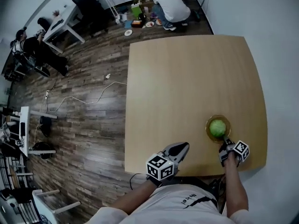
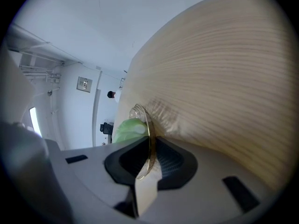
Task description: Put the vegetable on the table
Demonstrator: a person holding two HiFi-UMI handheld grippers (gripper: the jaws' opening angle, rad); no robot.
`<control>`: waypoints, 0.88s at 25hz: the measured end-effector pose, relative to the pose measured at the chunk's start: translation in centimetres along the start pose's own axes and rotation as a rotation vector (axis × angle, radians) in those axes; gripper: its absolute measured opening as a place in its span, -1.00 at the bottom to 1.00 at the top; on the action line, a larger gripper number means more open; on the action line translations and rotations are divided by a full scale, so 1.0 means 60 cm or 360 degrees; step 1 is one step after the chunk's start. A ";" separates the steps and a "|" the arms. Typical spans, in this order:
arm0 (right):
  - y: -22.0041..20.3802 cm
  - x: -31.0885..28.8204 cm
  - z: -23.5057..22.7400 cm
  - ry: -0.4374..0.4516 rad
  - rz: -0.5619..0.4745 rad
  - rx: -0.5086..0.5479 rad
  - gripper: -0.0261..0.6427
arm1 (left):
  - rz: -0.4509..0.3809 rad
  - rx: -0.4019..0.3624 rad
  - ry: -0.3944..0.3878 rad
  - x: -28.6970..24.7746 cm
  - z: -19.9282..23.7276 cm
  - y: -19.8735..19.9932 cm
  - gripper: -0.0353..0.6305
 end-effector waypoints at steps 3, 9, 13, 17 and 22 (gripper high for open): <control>-0.004 -0.022 0.002 -0.0059 0.0030 0.0067 -0.71 | -0.0051 -0.0011 0.0037 0.014 0.015 -0.001 -0.82; 0.010 0.004 0.001 -0.0203 -0.0007 0.0171 -0.65 | -0.0103 0.0006 0.0060 0.022 0.005 -0.006 -0.82; 0.002 0.041 0.009 -0.0163 0.0003 0.0325 -0.66 | -0.0117 0.0012 0.0075 0.021 -0.014 -0.007 -0.82; -0.010 0.073 0.029 -0.0043 -0.0030 0.0519 -0.70 | -0.0111 0.0010 0.0081 0.009 -0.025 -0.022 -0.82; -0.043 0.110 0.097 0.0159 -0.0037 0.0700 -0.73 | -0.0099 -0.0023 0.0073 0.006 -0.046 -0.026 -0.82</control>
Point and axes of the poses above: the fingertips, and each gripper's own axes: x backward along the fingers, z to its left, y out of its top, the point moved 6 cm from there along x, backward along the fingers, and after that the axes turned 13 degrees about -y, right-handed, at the moved point
